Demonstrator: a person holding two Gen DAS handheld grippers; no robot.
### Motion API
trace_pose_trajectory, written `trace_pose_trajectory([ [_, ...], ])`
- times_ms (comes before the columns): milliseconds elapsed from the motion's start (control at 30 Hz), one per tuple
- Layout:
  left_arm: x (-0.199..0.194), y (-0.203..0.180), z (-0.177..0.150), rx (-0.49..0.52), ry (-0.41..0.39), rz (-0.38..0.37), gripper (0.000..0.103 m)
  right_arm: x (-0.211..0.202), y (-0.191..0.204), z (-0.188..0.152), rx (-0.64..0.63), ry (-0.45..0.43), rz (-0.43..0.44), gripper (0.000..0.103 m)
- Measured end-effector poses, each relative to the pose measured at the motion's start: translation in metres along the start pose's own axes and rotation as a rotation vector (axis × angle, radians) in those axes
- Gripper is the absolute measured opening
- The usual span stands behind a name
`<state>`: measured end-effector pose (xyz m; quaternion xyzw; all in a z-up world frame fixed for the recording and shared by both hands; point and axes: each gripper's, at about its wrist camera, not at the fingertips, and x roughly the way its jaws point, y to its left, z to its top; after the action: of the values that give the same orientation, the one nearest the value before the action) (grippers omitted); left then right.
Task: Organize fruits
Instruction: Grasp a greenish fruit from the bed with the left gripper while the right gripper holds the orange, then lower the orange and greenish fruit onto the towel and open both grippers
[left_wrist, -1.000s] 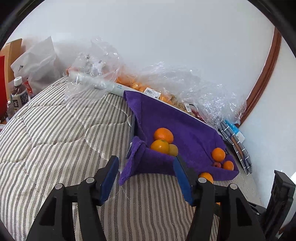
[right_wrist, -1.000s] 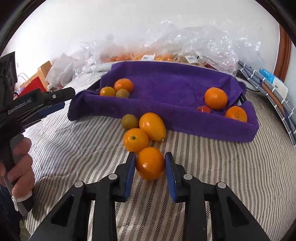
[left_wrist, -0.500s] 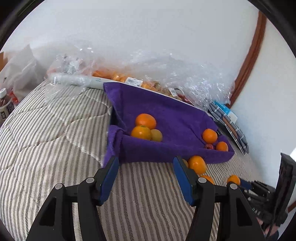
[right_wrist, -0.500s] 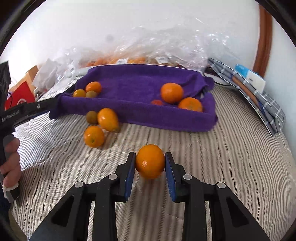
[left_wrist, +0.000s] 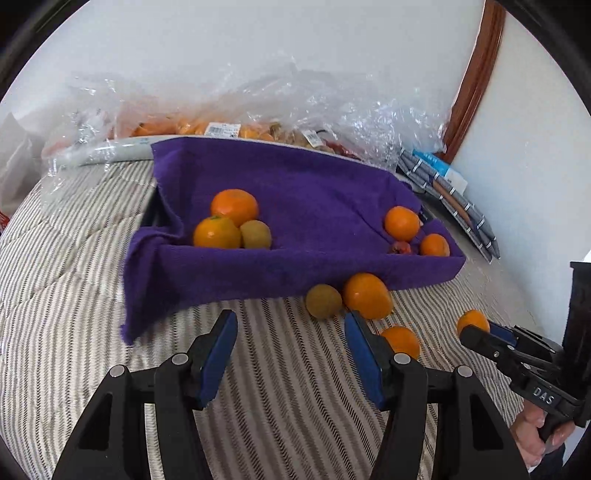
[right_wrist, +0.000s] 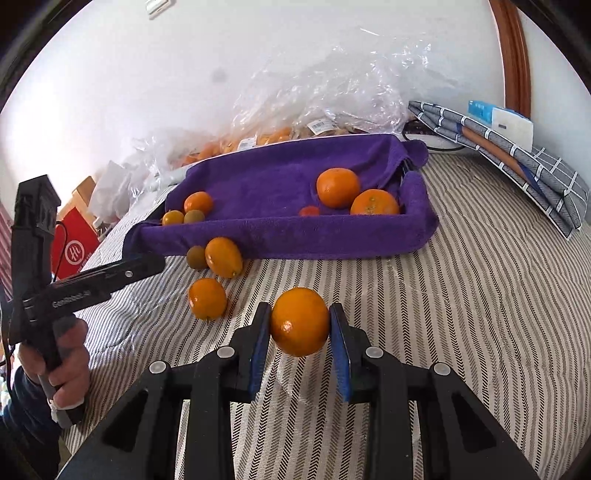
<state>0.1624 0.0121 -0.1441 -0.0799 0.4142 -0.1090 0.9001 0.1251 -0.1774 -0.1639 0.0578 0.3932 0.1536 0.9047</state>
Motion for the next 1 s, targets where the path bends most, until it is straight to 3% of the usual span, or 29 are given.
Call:
trace_pose_trajectory([
  [400, 0.026, -0.022, 0.01, 0.017, 0.058, 0.048, 0.044, -0.002, -0.001, -0.002, 0.007, -0.001, 0.009, 0.031],
  [633, 0.032, -0.024, 0.014, 0.008, 0.067, 0.041, 0.025, -0.001, -0.001, -0.001, 0.007, 0.004, 0.008, 0.031],
  [1000, 0.011, -0.002, 0.004, -0.047, 0.018, 0.037, 0.025, -0.002, -0.003, -0.002, 0.016, -0.004, 0.011, 0.031],
])
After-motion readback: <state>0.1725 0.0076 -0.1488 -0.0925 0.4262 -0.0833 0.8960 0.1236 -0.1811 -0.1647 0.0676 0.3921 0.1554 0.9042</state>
